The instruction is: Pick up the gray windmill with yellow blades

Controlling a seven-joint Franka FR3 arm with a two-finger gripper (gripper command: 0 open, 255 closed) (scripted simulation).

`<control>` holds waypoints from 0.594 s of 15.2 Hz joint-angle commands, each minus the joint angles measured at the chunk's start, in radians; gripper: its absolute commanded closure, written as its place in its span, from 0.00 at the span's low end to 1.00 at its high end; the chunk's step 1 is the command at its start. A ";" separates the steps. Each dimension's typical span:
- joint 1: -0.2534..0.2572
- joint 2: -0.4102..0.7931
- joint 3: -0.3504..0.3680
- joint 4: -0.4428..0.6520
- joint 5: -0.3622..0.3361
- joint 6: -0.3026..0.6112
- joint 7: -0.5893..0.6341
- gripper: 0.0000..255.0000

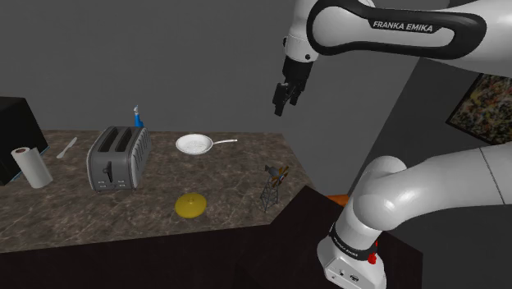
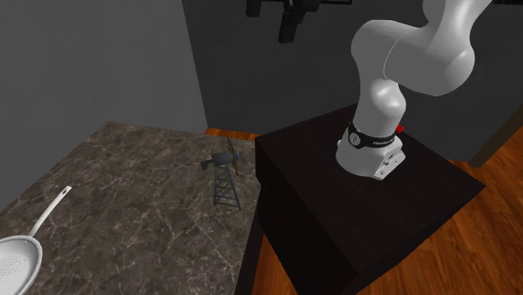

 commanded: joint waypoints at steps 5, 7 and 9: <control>-0.016 0.031 -0.050 -0.096 -0.022 0.117 -0.034 0.00; -0.026 0.055 -0.076 -0.138 -0.033 0.178 -0.052 0.00; -0.035 0.086 -0.102 -0.176 -0.045 0.242 -0.069 0.00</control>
